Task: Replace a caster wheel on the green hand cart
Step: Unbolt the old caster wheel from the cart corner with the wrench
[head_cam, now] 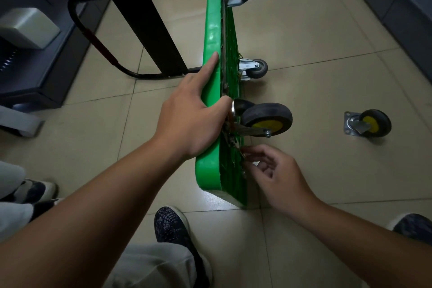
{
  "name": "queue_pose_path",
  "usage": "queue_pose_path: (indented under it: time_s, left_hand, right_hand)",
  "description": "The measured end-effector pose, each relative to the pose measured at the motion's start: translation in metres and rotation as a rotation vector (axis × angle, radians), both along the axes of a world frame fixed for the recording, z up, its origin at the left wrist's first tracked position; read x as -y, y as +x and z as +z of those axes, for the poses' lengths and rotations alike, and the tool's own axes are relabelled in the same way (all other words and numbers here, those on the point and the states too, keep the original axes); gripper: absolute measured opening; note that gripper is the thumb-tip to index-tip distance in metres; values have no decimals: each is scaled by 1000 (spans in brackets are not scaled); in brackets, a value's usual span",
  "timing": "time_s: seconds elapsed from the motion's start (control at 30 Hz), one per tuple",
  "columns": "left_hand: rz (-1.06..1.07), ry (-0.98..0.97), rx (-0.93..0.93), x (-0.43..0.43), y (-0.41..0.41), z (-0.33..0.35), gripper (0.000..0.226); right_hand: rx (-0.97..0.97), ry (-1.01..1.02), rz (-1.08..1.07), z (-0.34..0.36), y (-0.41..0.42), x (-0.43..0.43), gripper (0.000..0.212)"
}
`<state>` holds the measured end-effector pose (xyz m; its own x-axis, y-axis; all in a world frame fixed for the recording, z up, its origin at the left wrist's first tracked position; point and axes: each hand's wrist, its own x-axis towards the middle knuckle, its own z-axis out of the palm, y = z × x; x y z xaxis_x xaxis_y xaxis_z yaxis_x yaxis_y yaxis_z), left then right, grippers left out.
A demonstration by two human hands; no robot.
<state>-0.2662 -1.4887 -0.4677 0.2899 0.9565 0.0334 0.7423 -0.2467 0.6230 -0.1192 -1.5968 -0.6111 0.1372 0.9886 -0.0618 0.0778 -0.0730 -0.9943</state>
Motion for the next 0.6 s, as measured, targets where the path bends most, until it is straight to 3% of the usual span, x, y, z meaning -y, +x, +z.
queue_pose_path:
  time_s: [0.27,0.43,0.6]
  left_hand:
    - [0,-35,18,3,1,3,79]
    - [10,-33,14,3,1,4,79]
    - [13,-26,12,3,1,4,79]
  right_hand:
    - [226,123,-8,-17,12,-29,29]
    - [285,54,-26,-29,3,-25,27]
    - [231,64,80,-22,18,11,44]
